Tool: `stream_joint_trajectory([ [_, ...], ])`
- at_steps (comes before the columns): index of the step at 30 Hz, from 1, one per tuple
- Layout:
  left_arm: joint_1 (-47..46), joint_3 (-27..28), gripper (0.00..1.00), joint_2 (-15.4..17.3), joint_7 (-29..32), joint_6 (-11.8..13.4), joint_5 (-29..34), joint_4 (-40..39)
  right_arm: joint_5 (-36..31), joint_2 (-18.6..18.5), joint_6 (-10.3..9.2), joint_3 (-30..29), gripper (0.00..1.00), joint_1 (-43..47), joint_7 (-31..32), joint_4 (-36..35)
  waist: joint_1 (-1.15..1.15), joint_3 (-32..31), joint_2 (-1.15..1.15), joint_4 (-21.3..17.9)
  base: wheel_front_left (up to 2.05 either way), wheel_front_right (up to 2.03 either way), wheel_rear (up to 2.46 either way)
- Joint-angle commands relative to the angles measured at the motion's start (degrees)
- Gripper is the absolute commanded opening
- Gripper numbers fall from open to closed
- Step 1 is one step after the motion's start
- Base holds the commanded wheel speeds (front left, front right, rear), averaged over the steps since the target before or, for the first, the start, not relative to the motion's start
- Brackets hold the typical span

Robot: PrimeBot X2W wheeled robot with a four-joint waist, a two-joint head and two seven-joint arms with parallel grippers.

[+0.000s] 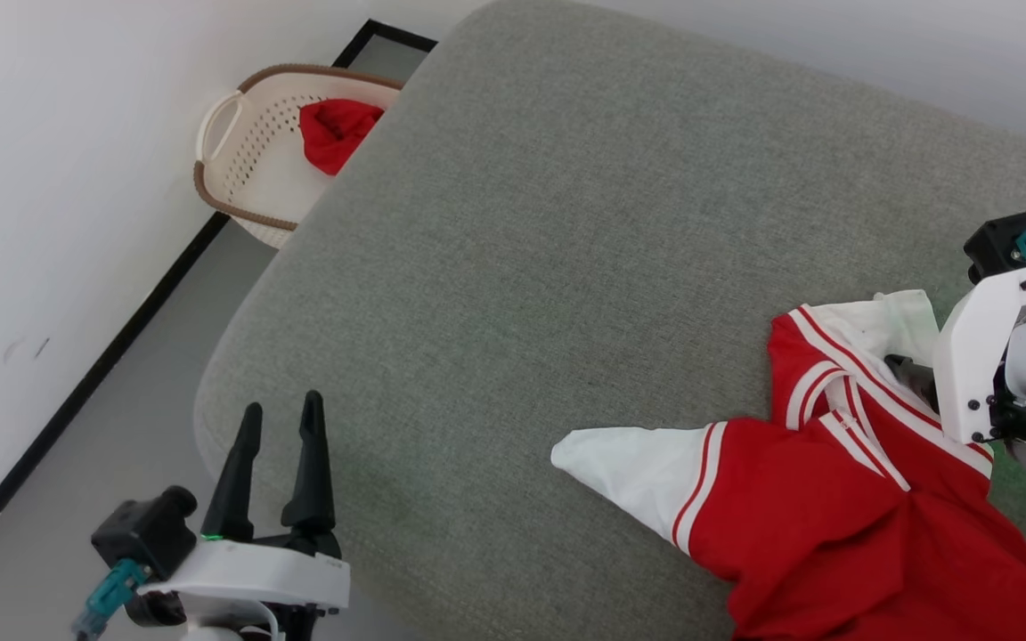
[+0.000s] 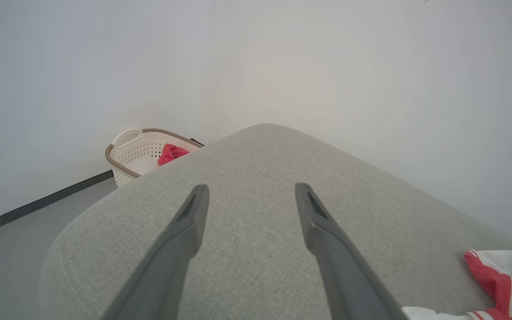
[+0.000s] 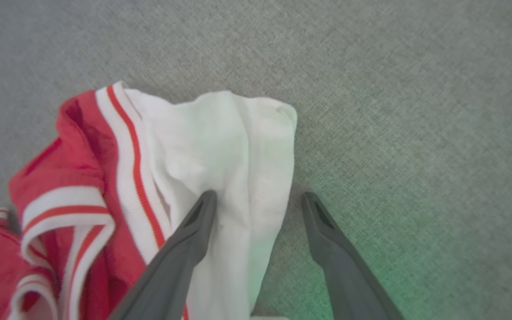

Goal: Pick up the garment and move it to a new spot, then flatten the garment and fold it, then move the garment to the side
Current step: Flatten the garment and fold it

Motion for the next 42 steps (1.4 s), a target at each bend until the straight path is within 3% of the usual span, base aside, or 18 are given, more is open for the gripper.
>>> stream_joint_trajectory([
  [1, 0.1, 0.2, 1.00, -0.2, 0.0, -0.1, 0.0, 0.0, 0.5, 0.5, -0.06, 1.1, 0.48, 0.8, 0.4, 1.1, 0.00, 0.1, 0.00, 0.1, 0.00, 0.00, 0.00],
  [2, 0.2, 0.3, 1.00, -0.2, 0.0, -0.1, 0.1, 0.2, 0.7, 0.4, -0.06, 1.6, 0.18, 0.4, 0.2, 2.4, 0.00, 0.0, 0.00, 0.1, 0.00, 0.00, 0.00],
  [3, 0.3, 0.4, 1.00, -0.2, 0.0, -0.1, 0.0, 0.2, 0.8, 0.3, -0.06, 2.1, 0.00, -0.1, -0.3, 3.4, 0.00, -0.1, 0.00, 0.0, 0.00, 0.00, 0.00],
  [10, 0.6, 0.3, 1.00, -0.2, 0.0, -0.1, -0.2, 1.5, 3.5, -1.5, -0.06, 4.3, 0.00, -3.0, -3.0, 7.1, 0.00, -2.0, 0.00, -0.4, 0.00, 0.00, 0.00],
  [17, 0.5, -0.6, 1.00, 0.5, 0.0, -0.1, 0.6, 2.5, 5.8, -4.0, -0.06, 2.8, 0.00, -2.2, -5.8, 7.9, 0.00, -5.6, 0.00, -1.4, 0.00, 0.00, 0.00],
  [22, 1.0, -0.2, 1.00, 2.1, 0.0, -0.1, 0.3, 2.5, 6.2, -5.6, -0.06, 1.1, 0.00, 0.0, -6.1, 6.4, 0.00, -7.7, 0.00, -4.4, 0.00, 0.00, 0.00],
  [33, 3.0, 1.5, 1.00, 4.4, 0.0, -0.2, 0.1, 2.2, 5.8, -7.5, -0.06, -8.3, 0.00, 10.7, -6.4, 3.2, 0.00, -10.8, 0.00, -12.0, 0.00, 0.00, 0.00],
  [42, 2.4, 1.0, 1.00, 5.2, 0.0, -0.2, -0.3, 2.3, 3.2, -5.3, -0.06, -17.9, 0.00, 19.8, -7.0, 2.9, 0.00, -11.0, 0.00, -16.2, 0.00, 0.00, 0.00],
])
